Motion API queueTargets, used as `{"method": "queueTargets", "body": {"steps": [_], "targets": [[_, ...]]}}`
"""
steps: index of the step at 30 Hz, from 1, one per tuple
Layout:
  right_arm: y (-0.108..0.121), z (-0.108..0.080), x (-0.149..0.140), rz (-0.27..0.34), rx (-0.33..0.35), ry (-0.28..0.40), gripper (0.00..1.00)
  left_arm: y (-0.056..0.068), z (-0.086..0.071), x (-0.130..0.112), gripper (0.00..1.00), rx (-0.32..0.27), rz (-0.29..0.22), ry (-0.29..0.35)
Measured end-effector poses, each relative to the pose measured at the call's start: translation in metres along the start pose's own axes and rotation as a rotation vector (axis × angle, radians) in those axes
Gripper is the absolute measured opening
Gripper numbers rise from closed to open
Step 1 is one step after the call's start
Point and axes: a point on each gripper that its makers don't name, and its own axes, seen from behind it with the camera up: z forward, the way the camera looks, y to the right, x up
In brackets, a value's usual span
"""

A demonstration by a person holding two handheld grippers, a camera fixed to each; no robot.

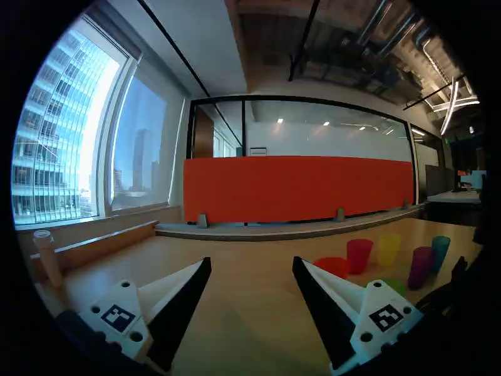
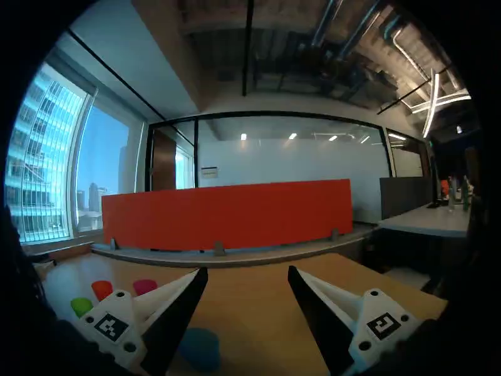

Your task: Pour water

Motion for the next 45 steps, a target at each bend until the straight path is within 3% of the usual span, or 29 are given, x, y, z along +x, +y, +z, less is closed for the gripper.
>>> {"method": "queueTargets", "body": {"steps": [6,15,33,45], "targets": [[0.001,-0.001,0.004,0.002,-0.001,0.008,0.99,0.001,0.001,-0.008,0.97,-0.012,-0.039,-0.011],[0.001,0.000,0.008,0.002,-0.003,0.014,0.99,0.000,0.000,-0.013,0.96,-0.007,-0.006,-0.023],[-0.007,0.001,0.012,-0.009,0.021,0.020,0.99,0.002,0.003,-0.016,0.96,-0.016,-0.004,-0.041],[-0.002,-0.002,0.001,-0.085,0.013,0.003,0.99,0.002,0.002,-0.016,0.97,-0.019,-0.003,-0.041]]}}
